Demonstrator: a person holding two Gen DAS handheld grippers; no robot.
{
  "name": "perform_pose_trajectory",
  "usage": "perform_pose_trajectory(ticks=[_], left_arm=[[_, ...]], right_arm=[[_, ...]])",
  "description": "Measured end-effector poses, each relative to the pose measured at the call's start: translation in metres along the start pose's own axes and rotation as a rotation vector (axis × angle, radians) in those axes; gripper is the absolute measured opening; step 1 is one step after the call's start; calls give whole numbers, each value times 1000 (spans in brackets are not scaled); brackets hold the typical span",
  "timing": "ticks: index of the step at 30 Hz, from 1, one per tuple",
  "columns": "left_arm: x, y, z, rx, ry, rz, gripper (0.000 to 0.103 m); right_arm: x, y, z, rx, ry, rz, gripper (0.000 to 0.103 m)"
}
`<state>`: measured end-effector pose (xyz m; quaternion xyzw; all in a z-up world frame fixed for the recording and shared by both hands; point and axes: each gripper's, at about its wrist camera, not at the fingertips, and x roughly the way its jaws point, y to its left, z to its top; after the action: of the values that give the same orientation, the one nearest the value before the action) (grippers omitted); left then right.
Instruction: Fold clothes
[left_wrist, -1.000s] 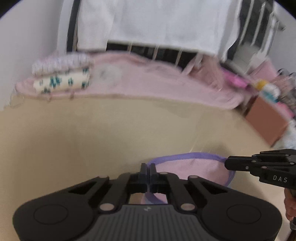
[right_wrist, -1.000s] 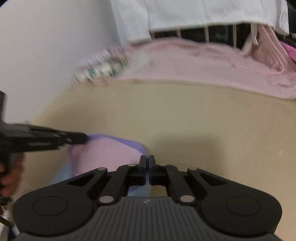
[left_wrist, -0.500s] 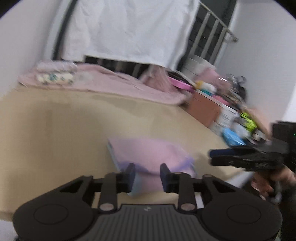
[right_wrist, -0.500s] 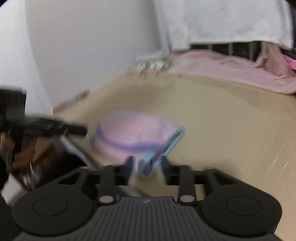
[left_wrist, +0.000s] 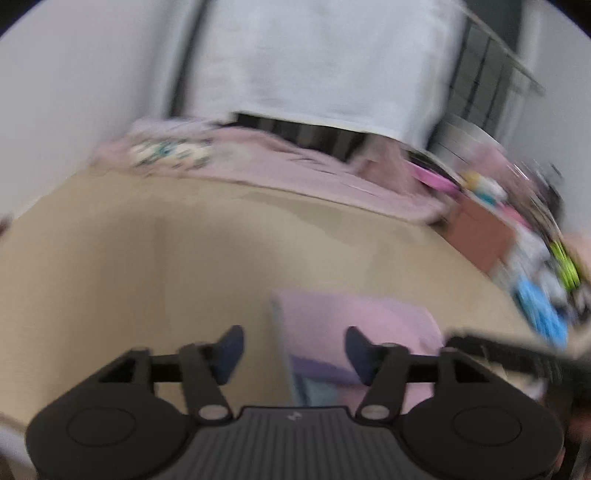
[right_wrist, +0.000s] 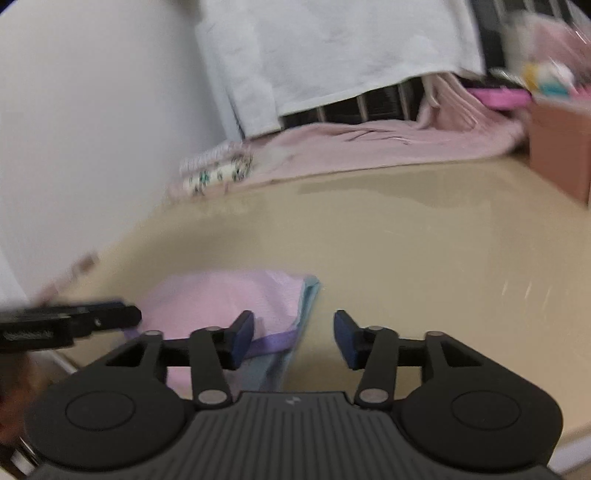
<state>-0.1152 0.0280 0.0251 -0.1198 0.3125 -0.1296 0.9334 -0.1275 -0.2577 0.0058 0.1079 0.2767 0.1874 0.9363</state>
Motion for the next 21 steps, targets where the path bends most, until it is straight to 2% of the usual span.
perform_pose_trajectory(ticks=[1, 2, 5, 7, 10, 14, 16, 18, 21], left_arm=[[4, 1, 5, -31, 16, 9, 62], [10, -3, 5, -15, 36, 24, 62], [26, -16, 4, 35, 97, 69, 53], [35, -24, 4, 66, 132, 94, 40], [32, -31, -3, 100, 124, 78, 32], [34, -38, -5, 150, 136, 76, 31], [34, -39, -4, 165, 142, 81, 33], [34, -39, -3, 175, 149, 90, 42], [34, -39, -2, 189, 158, 104, 44]], right_arm=[[2, 0, -1, 15, -6, 27, 58], [9, 1, -1, 26, -4, 31, 58], [25, 8, -4, 12, 27, -9, 58], [33, 13, -7, -10, 40, -34, 58], [33, 20, -15, -66, 19, -55, 57], [33, 31, -21, -138, -4, -97, 58], [32, 30, -17, -111, 15, -91, 58], [29, 24, -9, -46, 35, -63, 58], [24, 22, -5, -8, 24, -36, 58]])
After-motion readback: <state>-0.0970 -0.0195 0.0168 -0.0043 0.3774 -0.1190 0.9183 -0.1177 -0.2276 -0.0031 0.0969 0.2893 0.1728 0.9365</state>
